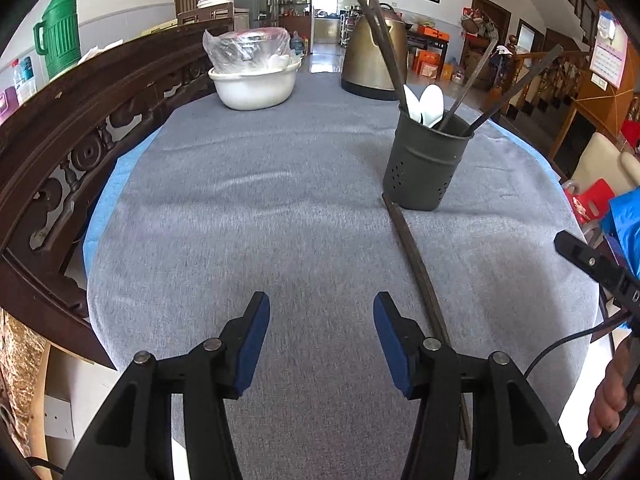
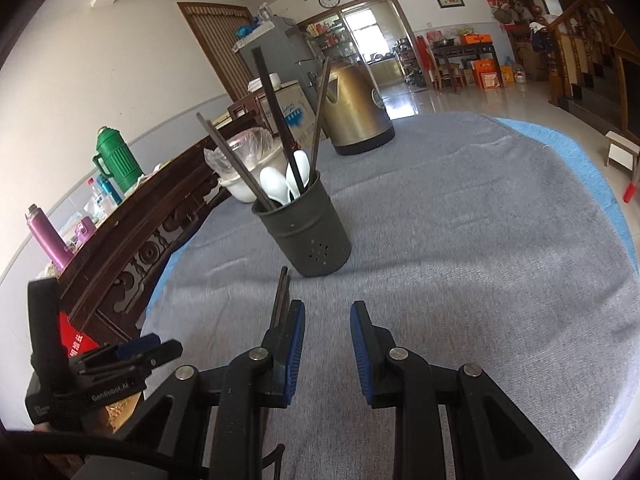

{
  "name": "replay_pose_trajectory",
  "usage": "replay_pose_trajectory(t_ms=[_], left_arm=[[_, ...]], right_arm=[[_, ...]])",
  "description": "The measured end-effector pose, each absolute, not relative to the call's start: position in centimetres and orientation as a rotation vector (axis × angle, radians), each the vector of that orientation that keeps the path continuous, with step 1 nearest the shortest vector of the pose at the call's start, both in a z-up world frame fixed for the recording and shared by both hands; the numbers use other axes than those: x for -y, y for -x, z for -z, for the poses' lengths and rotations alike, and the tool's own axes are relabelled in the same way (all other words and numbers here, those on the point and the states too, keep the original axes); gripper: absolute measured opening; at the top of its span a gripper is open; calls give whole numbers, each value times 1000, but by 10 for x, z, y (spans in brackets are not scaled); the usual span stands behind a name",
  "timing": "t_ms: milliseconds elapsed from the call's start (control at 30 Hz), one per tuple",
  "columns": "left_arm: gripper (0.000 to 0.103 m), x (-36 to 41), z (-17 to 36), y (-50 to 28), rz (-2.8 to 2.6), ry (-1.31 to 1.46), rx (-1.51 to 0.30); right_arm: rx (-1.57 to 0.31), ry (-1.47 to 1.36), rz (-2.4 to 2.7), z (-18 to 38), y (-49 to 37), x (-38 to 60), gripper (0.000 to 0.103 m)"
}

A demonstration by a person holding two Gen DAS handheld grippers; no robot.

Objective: Organize utensils
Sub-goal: 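Move both grippers down toward the last chopsticks on the table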

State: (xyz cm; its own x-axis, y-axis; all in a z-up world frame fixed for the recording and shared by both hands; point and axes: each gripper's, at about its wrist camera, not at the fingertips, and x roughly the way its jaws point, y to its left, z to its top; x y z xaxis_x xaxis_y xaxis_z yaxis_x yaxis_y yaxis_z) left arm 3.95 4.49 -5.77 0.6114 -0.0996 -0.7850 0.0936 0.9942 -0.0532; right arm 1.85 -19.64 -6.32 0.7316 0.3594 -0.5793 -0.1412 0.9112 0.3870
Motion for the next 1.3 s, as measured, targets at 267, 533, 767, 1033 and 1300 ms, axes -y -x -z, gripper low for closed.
replay_pose_trajectory(t_ms=[267, 533, 767, 1033, 1300], left_arm=[[60, -38, 56, -41, 115, -1, -898], [61, -45, 50, -34, 101, 24, -876], [61, -53, 52, -22, 92, 37, -872], [61, -65, 57, -13, 77, 67, -881], [61, -72, 59, -9, 62, 77, -886]], right_arm=[[-720, -316, -296, 66, -19, 190, 27], [-741, -333, -327, 59, -19, 181, 27], [-777, -317, -367, 57, -21, 159, 27], [-921, -255, -363, 84, -49, 130, 27], [-1047, -192, -354, 118, -69, 103, 27]])
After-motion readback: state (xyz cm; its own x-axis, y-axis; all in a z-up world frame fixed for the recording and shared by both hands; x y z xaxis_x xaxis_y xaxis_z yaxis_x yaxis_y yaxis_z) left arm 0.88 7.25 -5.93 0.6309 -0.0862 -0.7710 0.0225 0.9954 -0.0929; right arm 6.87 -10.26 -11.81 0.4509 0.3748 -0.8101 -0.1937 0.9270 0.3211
